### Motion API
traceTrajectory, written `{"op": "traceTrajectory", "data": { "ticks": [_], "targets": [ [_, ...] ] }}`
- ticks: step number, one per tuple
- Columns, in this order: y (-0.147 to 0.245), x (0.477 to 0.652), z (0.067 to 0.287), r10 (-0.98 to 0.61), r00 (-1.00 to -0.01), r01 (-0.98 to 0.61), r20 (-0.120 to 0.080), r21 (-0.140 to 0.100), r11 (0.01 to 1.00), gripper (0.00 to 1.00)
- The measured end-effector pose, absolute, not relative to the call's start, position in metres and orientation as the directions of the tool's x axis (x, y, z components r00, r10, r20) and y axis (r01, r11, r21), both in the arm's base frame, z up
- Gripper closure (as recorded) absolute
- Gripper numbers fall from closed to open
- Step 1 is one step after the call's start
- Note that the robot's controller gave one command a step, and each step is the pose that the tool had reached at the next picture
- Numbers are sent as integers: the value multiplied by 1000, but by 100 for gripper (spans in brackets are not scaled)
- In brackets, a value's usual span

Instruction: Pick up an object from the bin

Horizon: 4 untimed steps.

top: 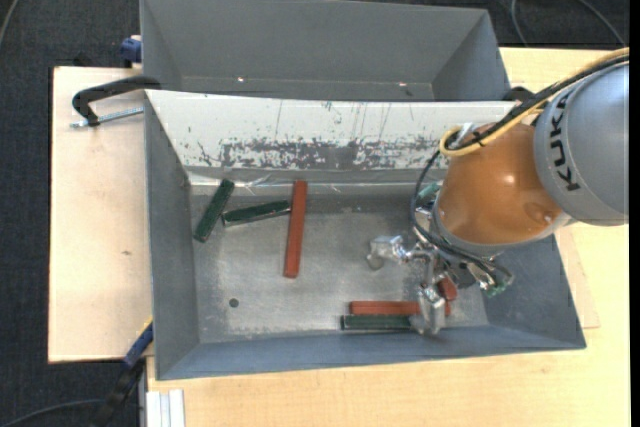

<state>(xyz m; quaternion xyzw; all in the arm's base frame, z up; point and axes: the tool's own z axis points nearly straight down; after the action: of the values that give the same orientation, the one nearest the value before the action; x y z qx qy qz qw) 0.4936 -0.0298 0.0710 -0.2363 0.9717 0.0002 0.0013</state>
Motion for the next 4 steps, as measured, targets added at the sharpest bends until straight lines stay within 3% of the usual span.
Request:
{"op": "traceTrajectory", "data": {
  "ticks": [1, 2, 3, 4],
  "targets": [
    [-59, 572, 174, -444, -896, -444, -17, -10, 896, 0],
    [-93, 547, 154, -606, -795, -606, 0, 0, 795, 0],
    [-24, 523, 131, -649, -761, -649, -1, 6, 761, 0],
    [-64, 587, 176, -680, -733, -680, -12, -12, 733, 0]
  ]
}}
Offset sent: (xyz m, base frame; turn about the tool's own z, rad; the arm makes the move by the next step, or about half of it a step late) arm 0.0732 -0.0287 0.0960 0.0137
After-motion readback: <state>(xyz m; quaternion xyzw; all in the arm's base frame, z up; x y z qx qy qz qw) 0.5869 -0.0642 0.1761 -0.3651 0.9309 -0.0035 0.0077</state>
